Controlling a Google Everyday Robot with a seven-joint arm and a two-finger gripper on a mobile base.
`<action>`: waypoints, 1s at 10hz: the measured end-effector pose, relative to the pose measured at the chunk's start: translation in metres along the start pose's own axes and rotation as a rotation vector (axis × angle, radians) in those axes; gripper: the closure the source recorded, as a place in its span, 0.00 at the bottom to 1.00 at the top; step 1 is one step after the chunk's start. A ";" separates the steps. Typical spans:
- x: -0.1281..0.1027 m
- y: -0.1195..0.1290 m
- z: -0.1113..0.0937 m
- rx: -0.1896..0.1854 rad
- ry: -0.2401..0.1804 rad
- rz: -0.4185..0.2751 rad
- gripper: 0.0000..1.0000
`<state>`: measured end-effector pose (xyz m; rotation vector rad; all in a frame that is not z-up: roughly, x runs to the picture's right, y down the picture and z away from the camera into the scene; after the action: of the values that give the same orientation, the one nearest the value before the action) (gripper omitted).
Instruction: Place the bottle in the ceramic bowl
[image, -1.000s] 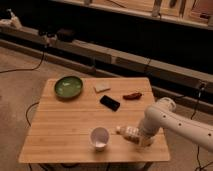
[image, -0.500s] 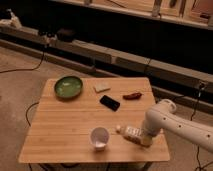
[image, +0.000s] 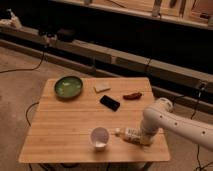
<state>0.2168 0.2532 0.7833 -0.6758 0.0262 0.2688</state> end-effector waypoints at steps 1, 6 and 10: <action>-0.005 -0.011 -0.019 0.016 -0.031 -0.003 1.00; -0.025 -0.110 -0.148 0.176 -0.245 0.029 1.00; -0.091 -0.183 -0.225 0.347 -0.591 -0.064 1.00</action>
<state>0.1893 -0.0446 0.7300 -0.2329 -0.5028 0.3828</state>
